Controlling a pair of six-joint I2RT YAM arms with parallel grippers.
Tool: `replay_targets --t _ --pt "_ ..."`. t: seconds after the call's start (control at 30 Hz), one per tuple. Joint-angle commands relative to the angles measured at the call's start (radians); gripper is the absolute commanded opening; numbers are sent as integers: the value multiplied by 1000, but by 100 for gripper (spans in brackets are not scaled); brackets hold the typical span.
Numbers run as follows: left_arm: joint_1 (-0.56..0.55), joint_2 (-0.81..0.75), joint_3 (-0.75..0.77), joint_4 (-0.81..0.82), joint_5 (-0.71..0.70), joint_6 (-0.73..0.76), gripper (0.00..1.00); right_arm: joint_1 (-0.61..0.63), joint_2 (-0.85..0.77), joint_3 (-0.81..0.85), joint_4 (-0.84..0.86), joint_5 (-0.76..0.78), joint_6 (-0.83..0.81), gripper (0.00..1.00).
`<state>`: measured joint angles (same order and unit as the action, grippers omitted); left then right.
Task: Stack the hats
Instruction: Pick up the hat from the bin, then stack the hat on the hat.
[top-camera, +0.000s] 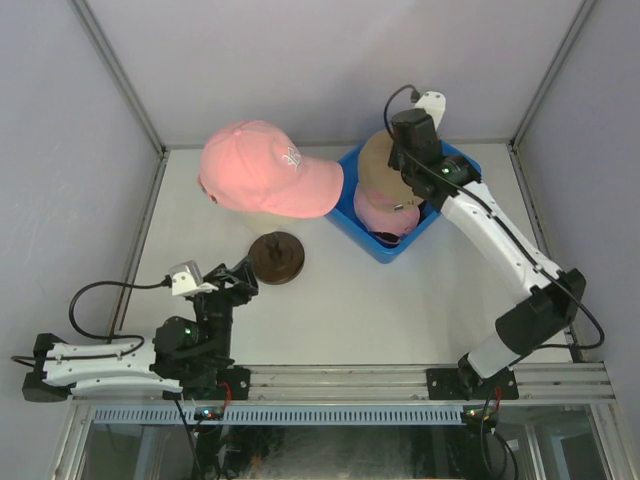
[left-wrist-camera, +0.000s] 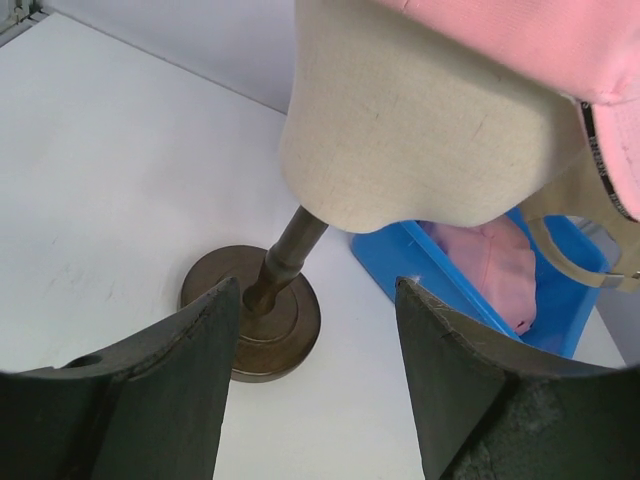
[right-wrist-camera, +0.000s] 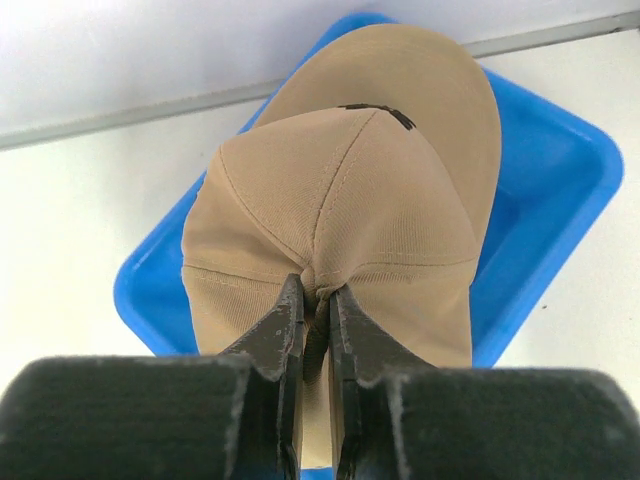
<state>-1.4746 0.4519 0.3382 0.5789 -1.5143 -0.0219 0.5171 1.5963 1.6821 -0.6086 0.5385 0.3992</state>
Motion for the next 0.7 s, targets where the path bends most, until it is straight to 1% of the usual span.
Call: replay_targets --t 0.0,0.2,0.33,0.43,0.5,0.67 --pt "-6 6 87 -21 25 35 67 -14 -134 75 -14 36 92 0" --pt "-6 10 133 -29 42 58 67 37 -202 202 -96 78 162 0" --pt "-6 10 171 -26 81 83 67 111 -200 328 -165 116 203 0" --pt "-6 5 209 -27 140 99 68 208 -189 415 -198 199 212 0" --pt "-6 1 234 -27 204 106 67 267 -182 460 -203 238 221 0" --pt "-6 9 318 -27 361 140 68 385 -151 554 -195 271 264 0"
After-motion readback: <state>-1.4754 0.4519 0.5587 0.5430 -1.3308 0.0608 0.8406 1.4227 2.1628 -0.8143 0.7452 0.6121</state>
